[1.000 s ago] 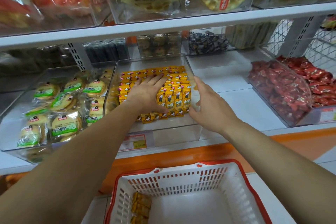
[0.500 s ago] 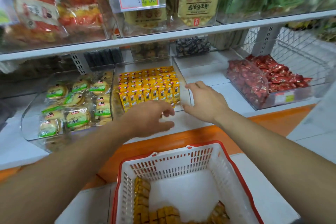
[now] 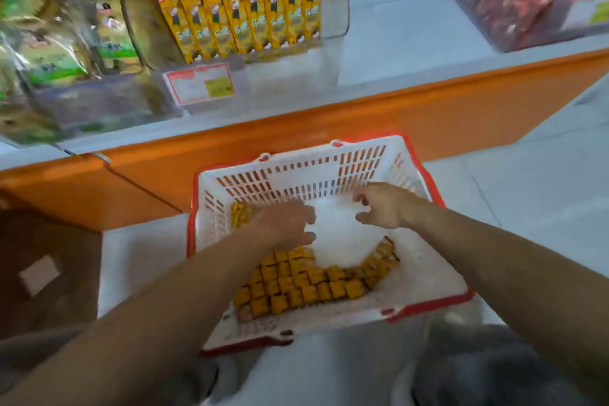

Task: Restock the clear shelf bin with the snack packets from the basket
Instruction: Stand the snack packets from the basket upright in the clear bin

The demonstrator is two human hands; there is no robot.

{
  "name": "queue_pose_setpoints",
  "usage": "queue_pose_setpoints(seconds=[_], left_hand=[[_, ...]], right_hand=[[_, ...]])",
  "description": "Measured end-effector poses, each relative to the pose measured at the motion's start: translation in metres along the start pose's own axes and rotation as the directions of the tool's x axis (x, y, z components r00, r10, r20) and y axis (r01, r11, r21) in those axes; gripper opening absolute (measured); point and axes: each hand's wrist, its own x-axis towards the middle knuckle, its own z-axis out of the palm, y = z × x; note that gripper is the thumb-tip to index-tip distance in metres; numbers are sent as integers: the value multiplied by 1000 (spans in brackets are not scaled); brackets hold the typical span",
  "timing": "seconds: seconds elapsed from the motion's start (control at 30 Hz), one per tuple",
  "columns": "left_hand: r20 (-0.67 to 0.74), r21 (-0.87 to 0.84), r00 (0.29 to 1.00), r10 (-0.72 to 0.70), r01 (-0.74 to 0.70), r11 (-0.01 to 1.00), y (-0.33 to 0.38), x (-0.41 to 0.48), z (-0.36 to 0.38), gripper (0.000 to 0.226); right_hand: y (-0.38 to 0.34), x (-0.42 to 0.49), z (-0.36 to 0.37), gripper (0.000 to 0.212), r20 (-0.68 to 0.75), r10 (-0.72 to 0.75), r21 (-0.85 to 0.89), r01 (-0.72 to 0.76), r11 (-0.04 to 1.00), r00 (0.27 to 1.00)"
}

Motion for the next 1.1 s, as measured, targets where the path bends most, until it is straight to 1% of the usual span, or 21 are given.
queue_pose_setpoints(seconds=[0.13, 0.23, 0.33, 0.4, 0.47, 0.5, 0.53, 0.6, 0.67, 0.73, 0.83, 0.9, 0.97, 1.0, 1.1], left_hand=[[71, -243, 993, -96, 110, 964, -8, 27, 59, 48], [115, -364, 977, -179, 209, 908, -14, 43, 92, 56], [193, -363, 964, -182, 243, 900, -21, 50, 115, 69], [214, -329, 962, -170, 235, 915, -26, 52, 124, 74], [198, -326, 964, -176, 234, 916, -31, 53, 126, 73], [182, -338, 965, -188, 241, 910, -33, 54, 125, 71], [163, -355, 965, -204, 250, 901, -35, 55, 123, 69], [128, -391, 965, -228, 260, 883, -36, 56, 120, 66], [101, -422, 965, -242, 262, 868, -36, 55, 118, 62], [89, -459, 964, -249, 261, 849, -36, 56, 119, 60], [111, -483, 968, -226, 251, 839, -36, 56, 120, 60], [128, -474, 969, -212, 247, 845, -36, 56, 121, 63], [135, -486, 968, -212, 251, 837, -37, 57, 121, 63], [136, -494, 968, -213, 252, 832, -37, 57, 121, 63], [127, -500, 970, -208, 244, 831, -39, 59, 122, 62]], right_hand=[[17, 30, 64, 54, 127, 84, 42, -90, 995, 988], [26, 41, 101, 58, 220, 110, 34, -120, 992, 969], [34, 42, 119, 67, 372, 122, -40, -115, 993, 920], [38, 43, 122, 79, 428, 132, -137, -80, 987, 894], [37, 46, 122, 89, 442, 143, -246, -33, 969, 886], [36, 47, 122, 90, 439, 147, -300, -10, 954, 886], [35, 48, 121, 88, 429, 150, -344, 8, 939, 891], [33, 50, 119, 75, 407, 159, -399, 19, 917, 899], [32, 49, 118, 63, 390, 158, -422, 23, 906, 907], [33, 48, 118, 58, 369, 131, -425, 41, 904, 920], [34, 46, 118, 67, 356, 115, -432, 54, 900, 927], [33, 46, 116, 76, 376, 132, -411, 37, 911, 917], [33, 45, 113, 81, 409, 151, -329, -9, 944, 900], [33, 44, 112, 79, 417, 155, -287, -32, 958, 896], [36, 42, 111, 64, 384, 180, -155, -129, 979, 906]])
